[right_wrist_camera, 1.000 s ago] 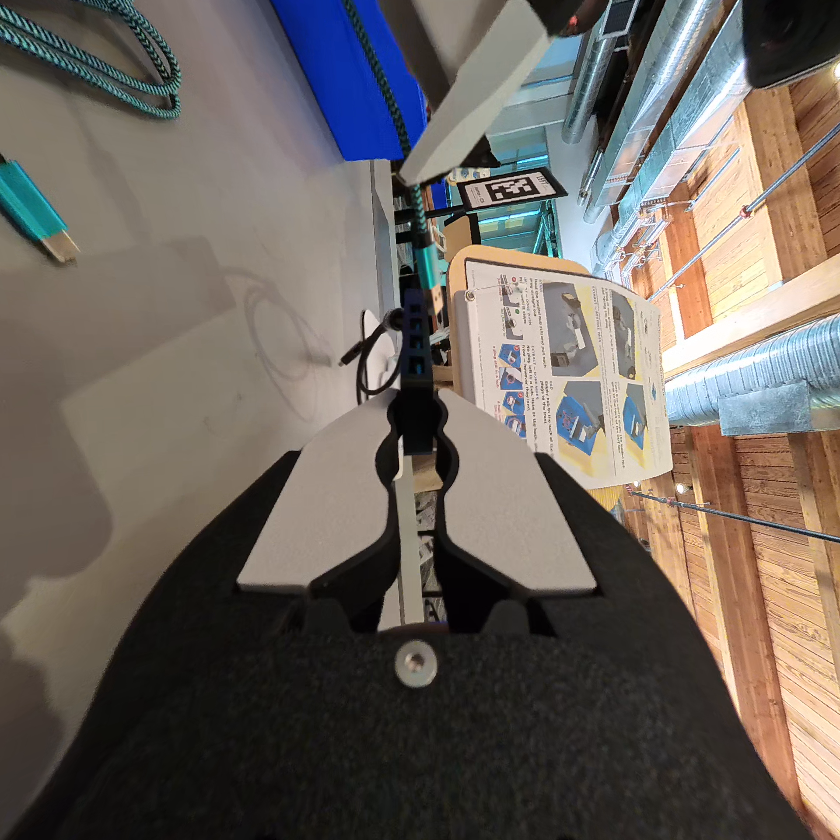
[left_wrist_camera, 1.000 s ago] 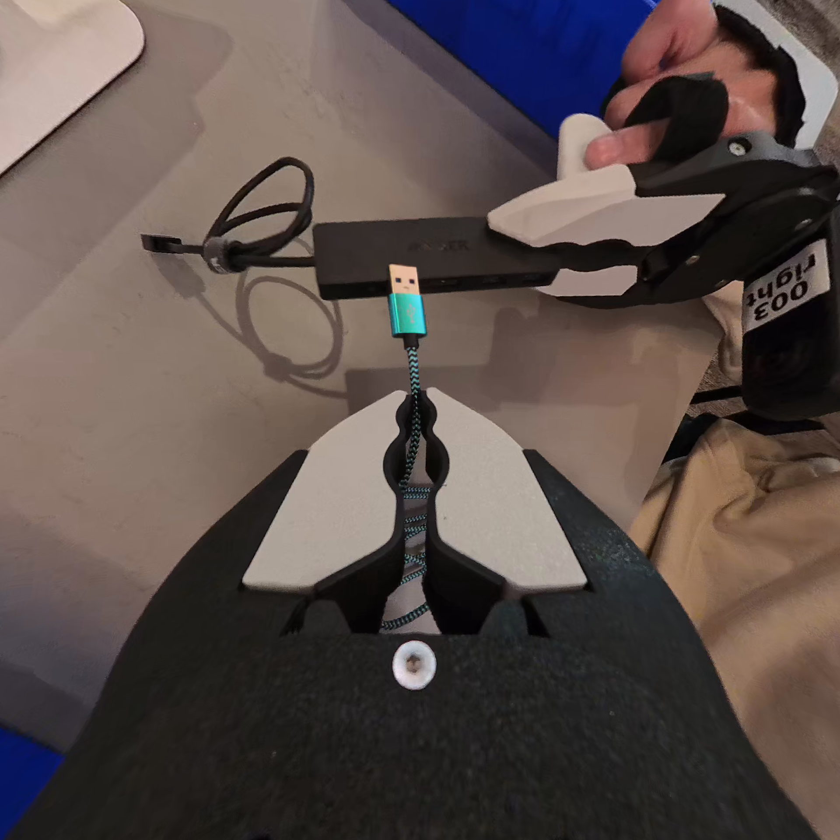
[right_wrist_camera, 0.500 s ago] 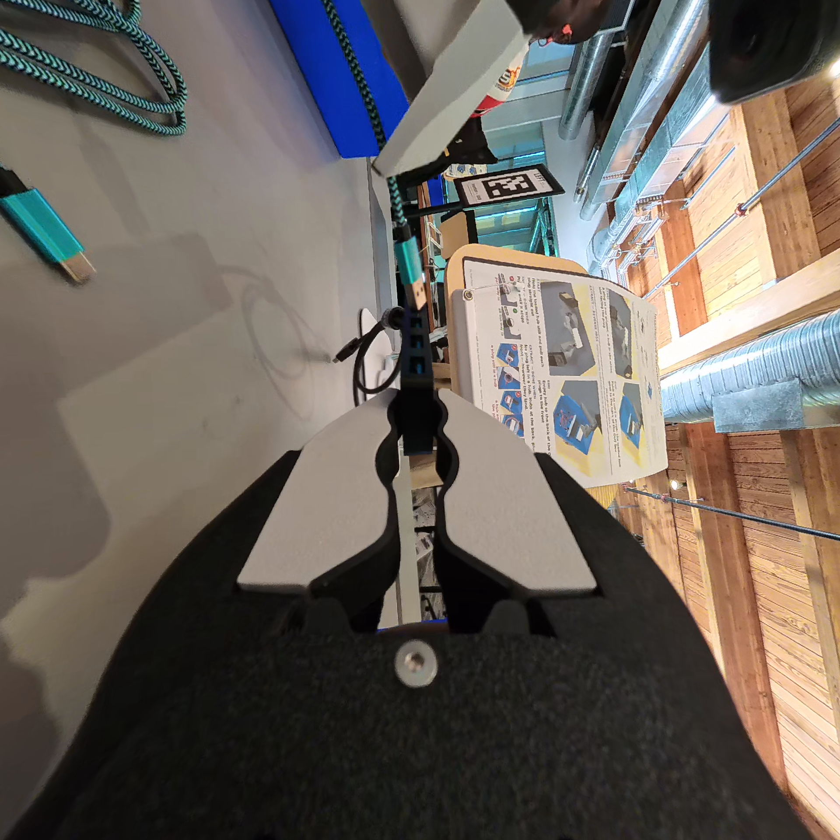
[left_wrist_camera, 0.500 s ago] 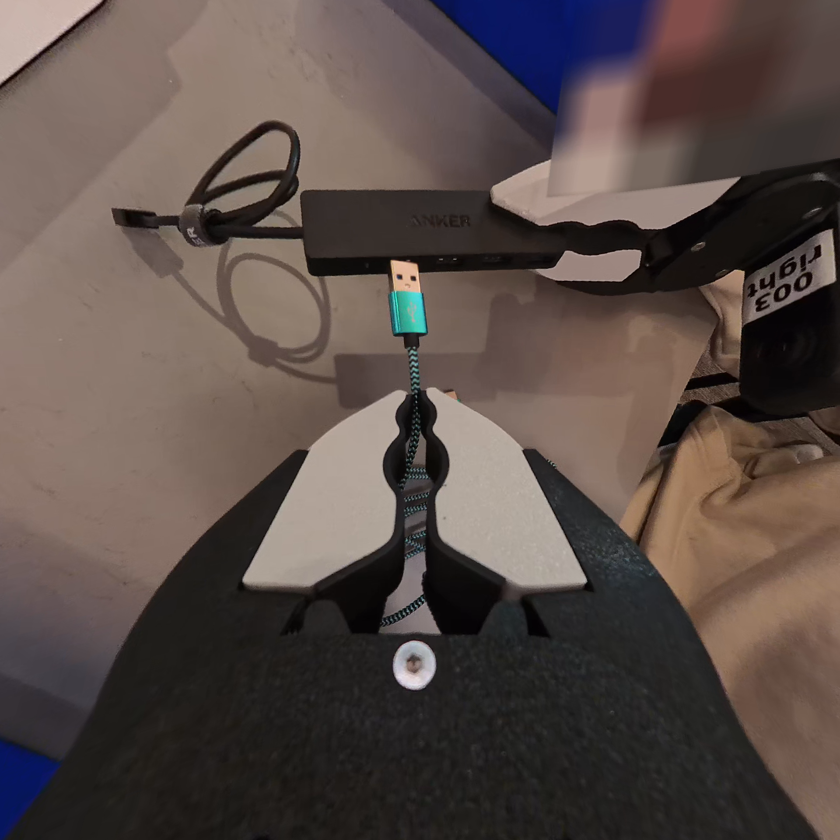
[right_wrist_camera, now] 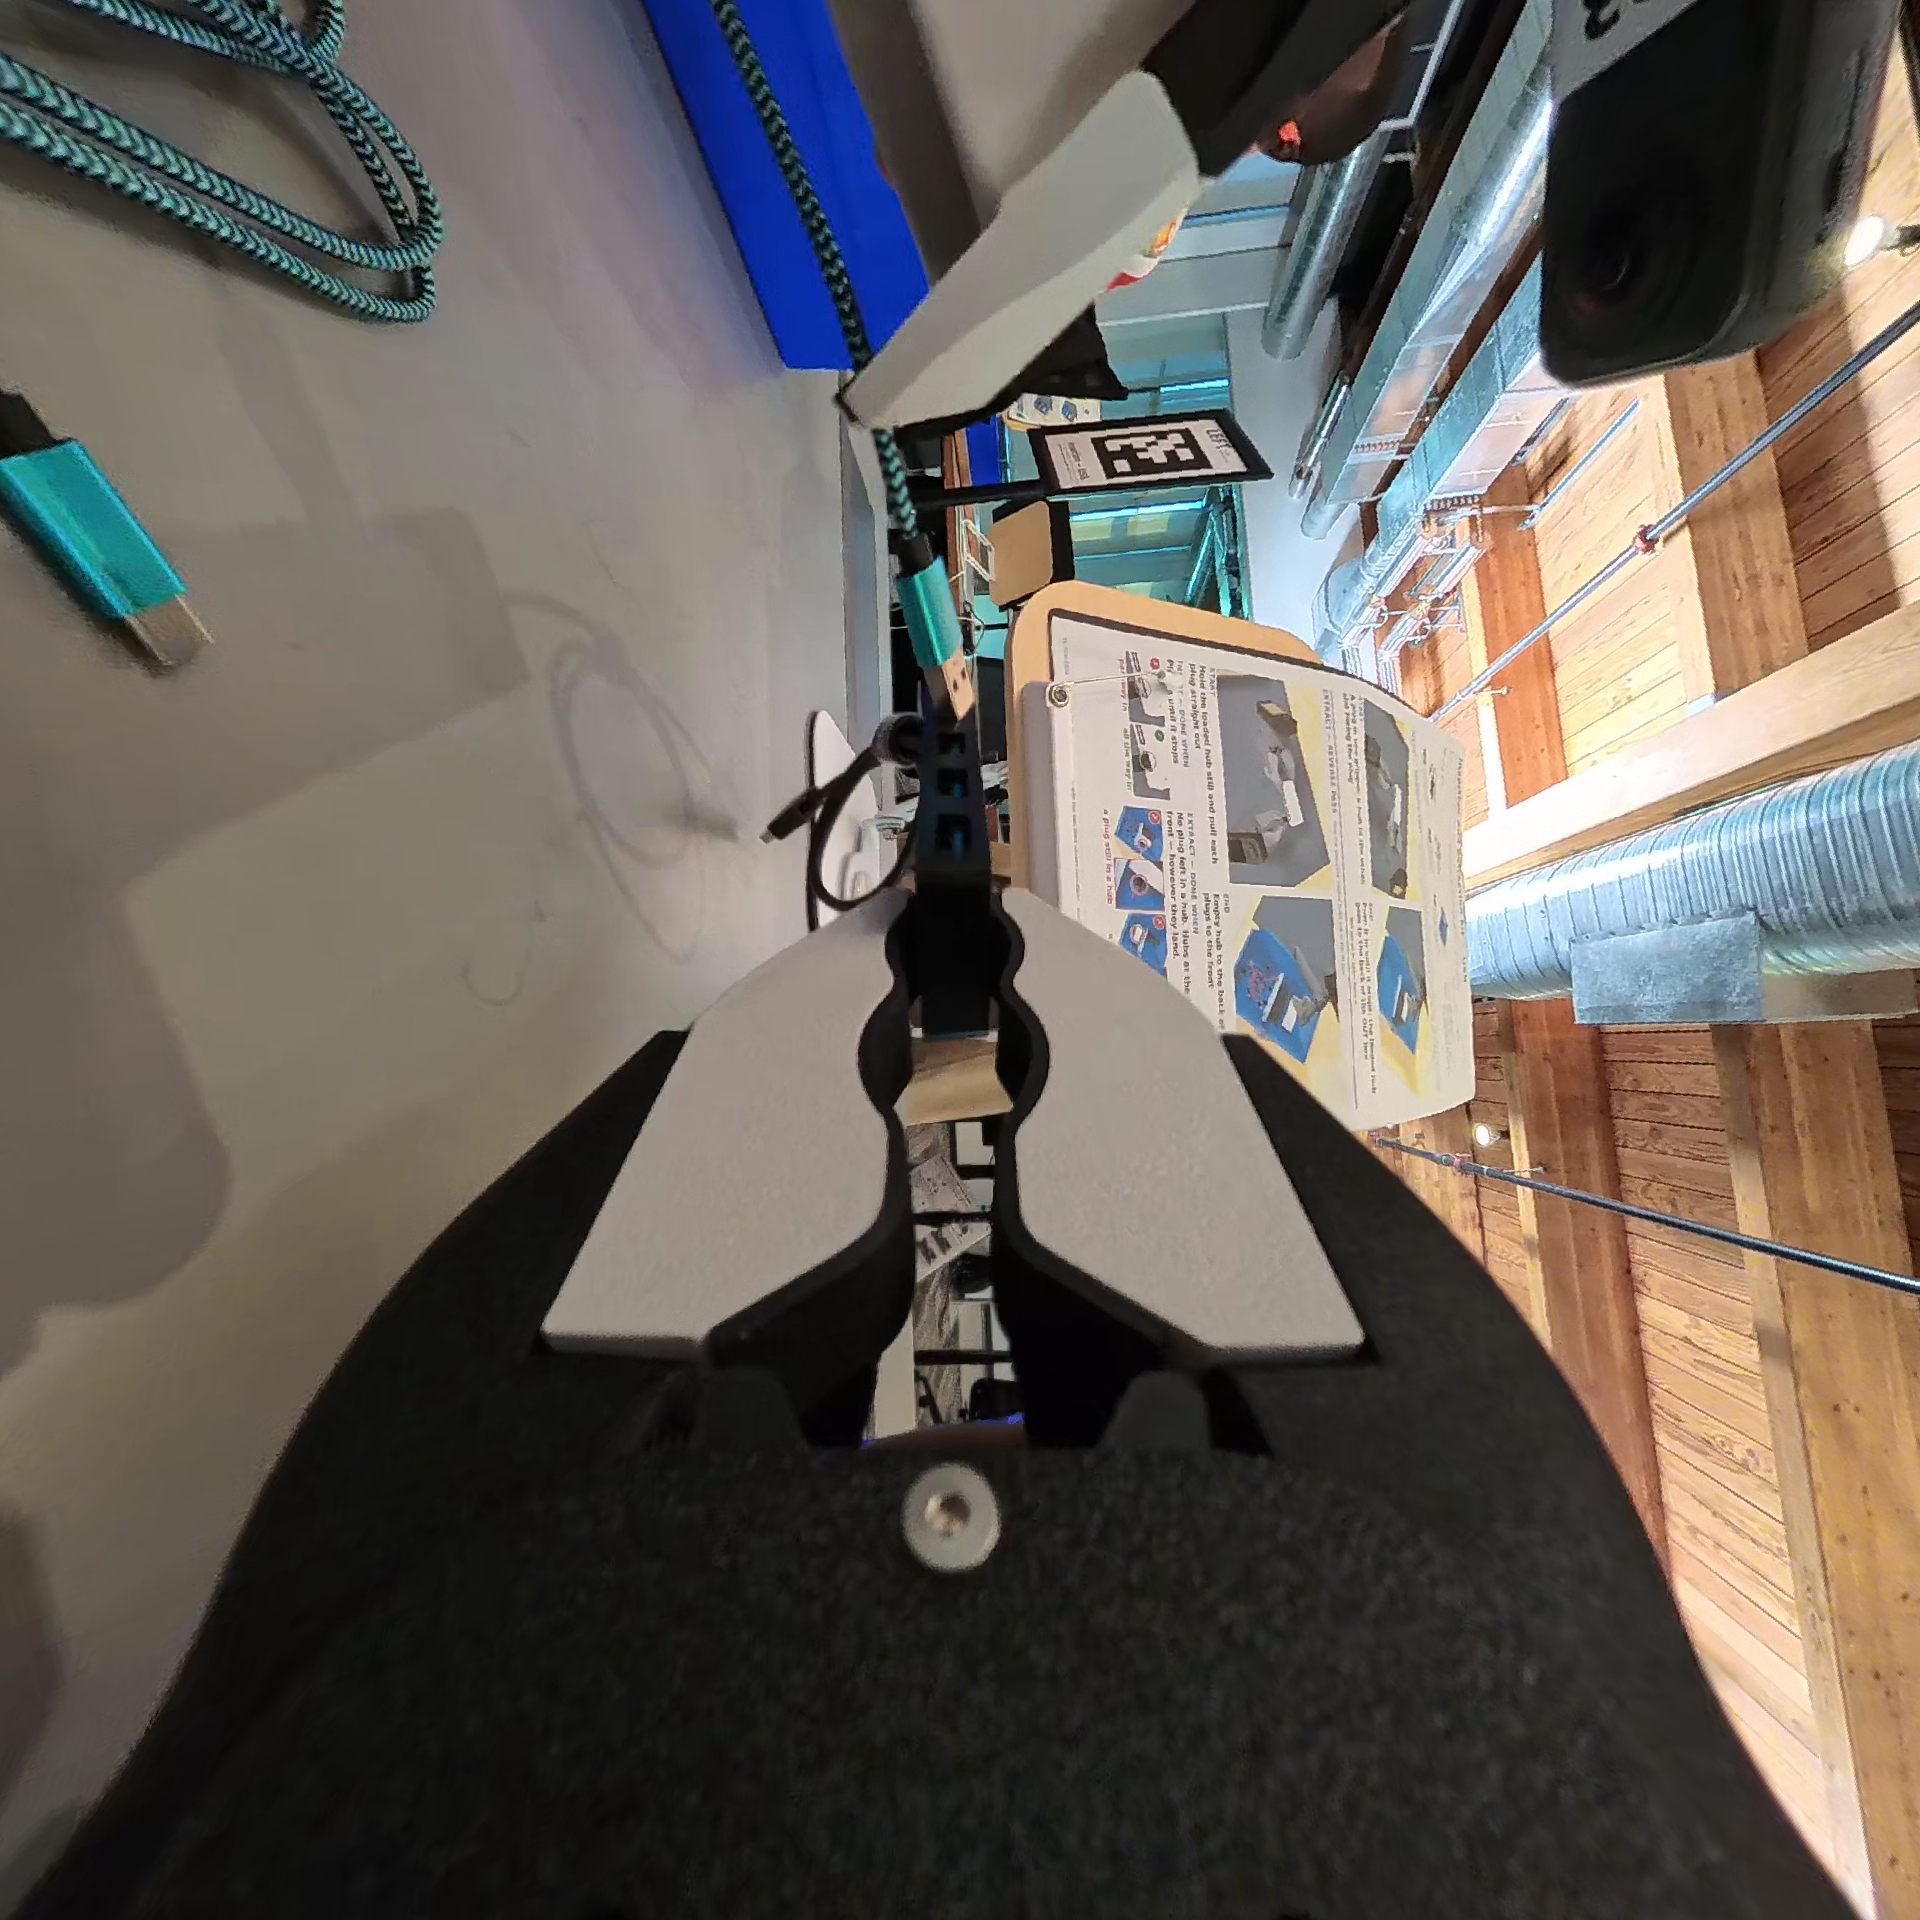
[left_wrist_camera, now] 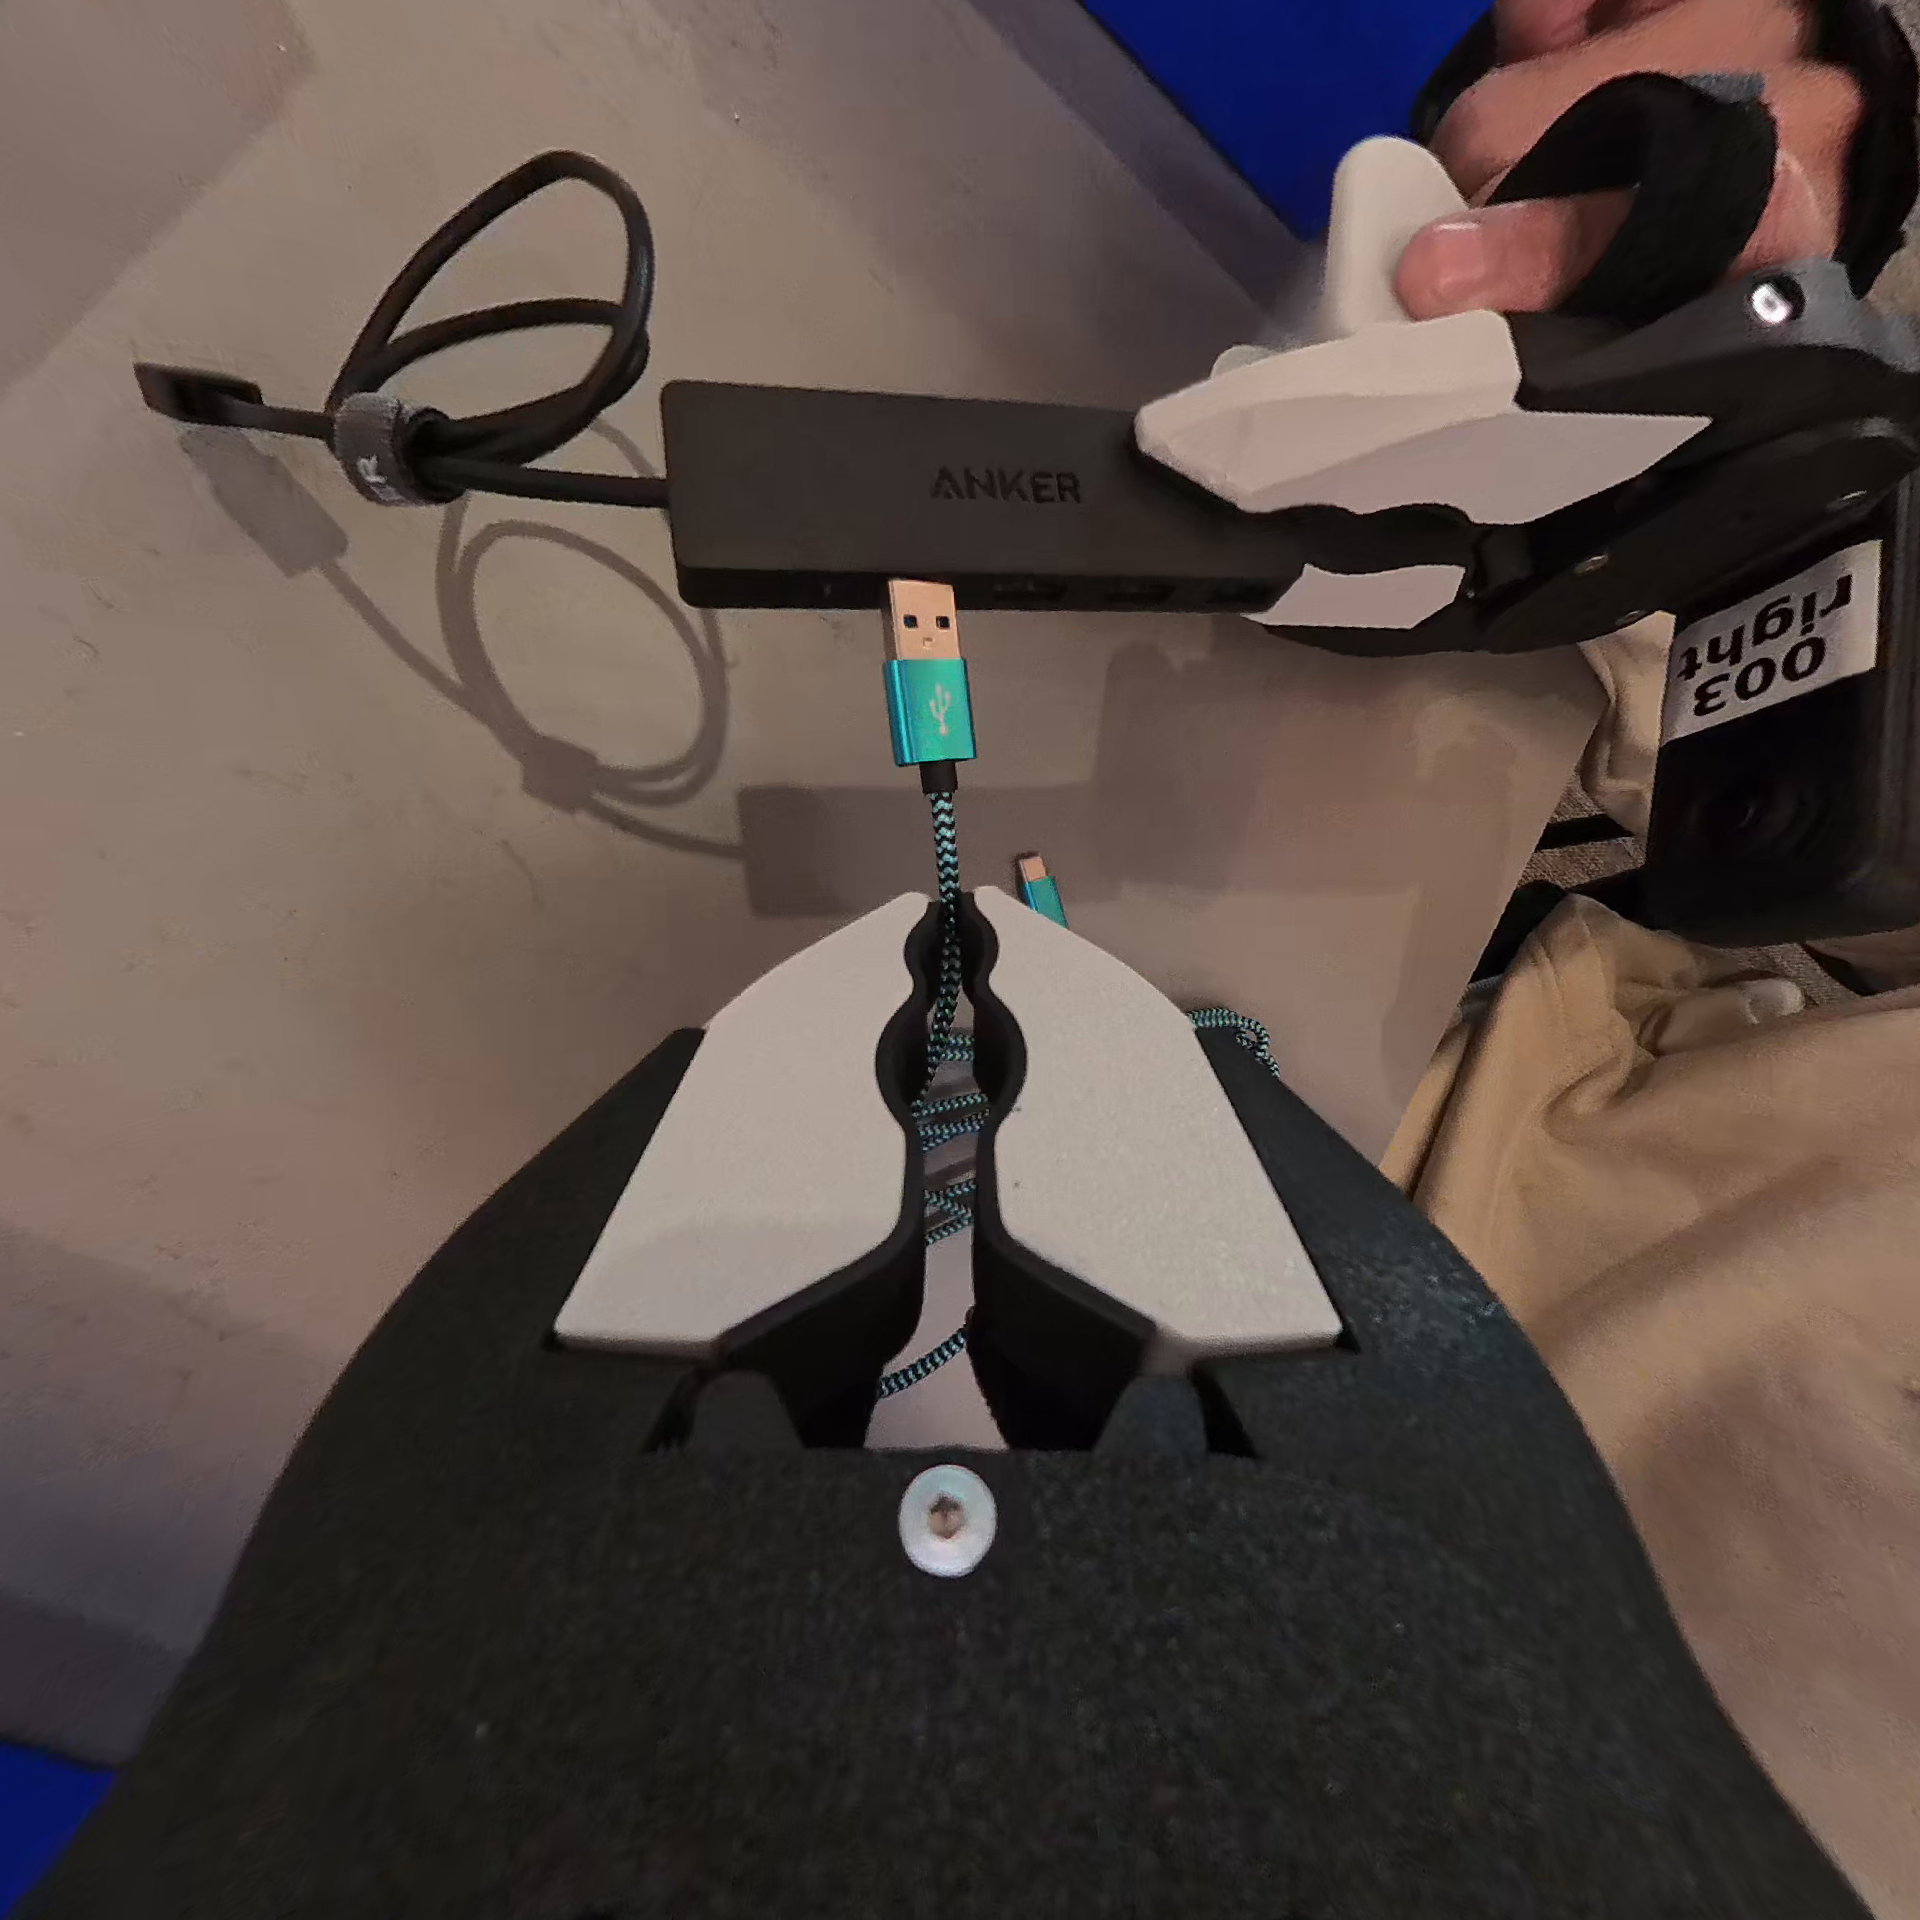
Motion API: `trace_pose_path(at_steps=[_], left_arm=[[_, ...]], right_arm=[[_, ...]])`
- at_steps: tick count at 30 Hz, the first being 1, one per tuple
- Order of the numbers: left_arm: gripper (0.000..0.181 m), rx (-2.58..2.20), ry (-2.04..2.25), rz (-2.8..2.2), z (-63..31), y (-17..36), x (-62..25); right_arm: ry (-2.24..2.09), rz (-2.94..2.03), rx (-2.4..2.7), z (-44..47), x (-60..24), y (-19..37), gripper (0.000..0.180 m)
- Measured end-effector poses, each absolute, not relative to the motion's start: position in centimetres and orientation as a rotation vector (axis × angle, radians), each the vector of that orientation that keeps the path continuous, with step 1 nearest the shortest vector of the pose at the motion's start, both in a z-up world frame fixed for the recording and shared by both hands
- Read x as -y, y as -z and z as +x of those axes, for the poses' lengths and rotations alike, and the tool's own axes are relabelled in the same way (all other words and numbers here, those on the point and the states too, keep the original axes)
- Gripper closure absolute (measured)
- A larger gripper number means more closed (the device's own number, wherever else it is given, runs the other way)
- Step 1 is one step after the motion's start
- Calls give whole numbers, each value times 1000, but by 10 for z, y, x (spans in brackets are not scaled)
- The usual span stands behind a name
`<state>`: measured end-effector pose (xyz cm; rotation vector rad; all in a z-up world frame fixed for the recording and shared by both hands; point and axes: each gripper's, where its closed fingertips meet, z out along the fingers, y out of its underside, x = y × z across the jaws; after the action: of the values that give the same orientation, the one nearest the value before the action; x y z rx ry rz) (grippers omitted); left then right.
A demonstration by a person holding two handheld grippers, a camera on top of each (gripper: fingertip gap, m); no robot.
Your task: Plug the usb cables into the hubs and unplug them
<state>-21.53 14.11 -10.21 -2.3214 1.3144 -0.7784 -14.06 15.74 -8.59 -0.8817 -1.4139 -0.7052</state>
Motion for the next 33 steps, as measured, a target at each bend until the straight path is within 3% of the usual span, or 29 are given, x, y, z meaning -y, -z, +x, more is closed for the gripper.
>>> trace_pose_path(at_steps=[8, 17, 22, 30, 33], left_arm=[[176, -1365, 629, -2171, -211, 105, -152], [144, -1434, 200, -1848, -222, 110, -164], [147, -1522, -23, -1714, -223, 145, -157], [137, -1550, 55, -1716, -208, 175, -168], [142, -1604, 51, -1679, -205, 180, -170]], right_arm=[[666, -902, 1415, -142, -157, 87, 169], [673, -963, 1427, -136, -165, 94, 169], [633, -1000, 1406, -133, -168, 93, 169], [634, -1002, 1413, -131, -168, 94, 169], [629, -1004, 1411, -130, -168, 93, 169]])
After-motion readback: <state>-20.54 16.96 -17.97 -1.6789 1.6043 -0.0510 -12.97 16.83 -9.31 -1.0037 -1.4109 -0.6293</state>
